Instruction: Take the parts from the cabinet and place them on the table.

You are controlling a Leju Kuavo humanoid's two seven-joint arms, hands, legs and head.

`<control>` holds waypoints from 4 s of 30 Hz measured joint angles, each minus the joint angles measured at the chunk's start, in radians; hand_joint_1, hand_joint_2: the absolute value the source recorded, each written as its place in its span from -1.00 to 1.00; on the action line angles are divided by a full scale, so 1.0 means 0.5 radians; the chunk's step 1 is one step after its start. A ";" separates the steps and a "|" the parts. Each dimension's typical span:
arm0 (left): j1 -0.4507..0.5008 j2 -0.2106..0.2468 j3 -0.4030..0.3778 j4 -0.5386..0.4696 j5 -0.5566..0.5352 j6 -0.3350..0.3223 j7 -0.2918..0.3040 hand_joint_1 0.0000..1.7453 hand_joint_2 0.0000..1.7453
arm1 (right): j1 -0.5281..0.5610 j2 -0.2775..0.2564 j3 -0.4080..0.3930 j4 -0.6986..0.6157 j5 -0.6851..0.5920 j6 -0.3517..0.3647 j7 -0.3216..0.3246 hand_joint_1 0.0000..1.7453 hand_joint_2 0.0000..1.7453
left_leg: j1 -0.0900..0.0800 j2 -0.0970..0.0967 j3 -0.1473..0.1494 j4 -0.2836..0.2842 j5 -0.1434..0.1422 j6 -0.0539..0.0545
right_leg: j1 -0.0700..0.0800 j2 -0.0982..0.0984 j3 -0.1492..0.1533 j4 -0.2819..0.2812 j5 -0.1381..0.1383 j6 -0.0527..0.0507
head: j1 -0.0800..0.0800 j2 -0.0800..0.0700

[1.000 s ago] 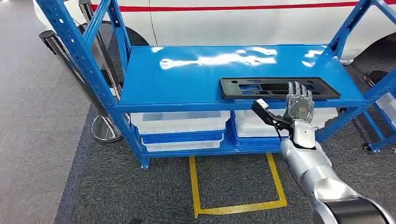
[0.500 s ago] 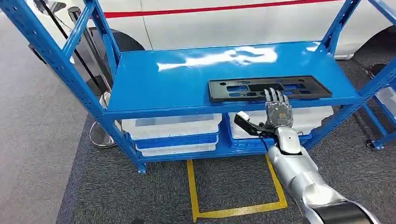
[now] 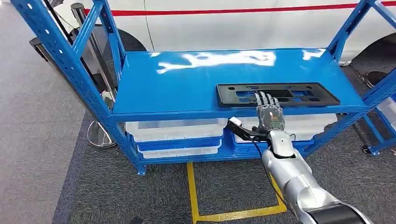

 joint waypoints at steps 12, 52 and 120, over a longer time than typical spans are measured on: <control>-0.004 -0.002 0.000 0.000 -0.018 0.000 0.000 -1.00 -1.00 | -0.019 -0.005 0.005 -0.005 -0.004 -0.020 0.108 -1.00 1.00 | -0.006 0.001 -0.106 0.328 -0.227 -0.091 | 0.005 -0.001 0.311 -0.624 0.251 -0.107 | -0.006 0.000; -0.005 0.000 0.002 0.002 -0.034 -0.012 -0.043 -1.00 -1.00 | -0.033 -0.078 0.005 -0.006 -0.047 -0.027 0.149 1.00 1.00 | -0.008 -0.005 -0.044 0.043 0.011 -0.067 | 0.016 0.005 0.338 -0.590 0.192 -0.066 | -0.002 0.000; -0.025 -0.043 -0.047 0.002 -0.156 0.174 -0.142 -1.00 1.00 | 0.228 -0.195 0.179 -0.472 0.269 -0.270 0.333 1.00 1.00 | -0.015 -0.007 -0.039 0.026 0.014 -0.055 | 0.012 0.000 0.345 -0.607 0.198 -0.046 | -0.002 0.000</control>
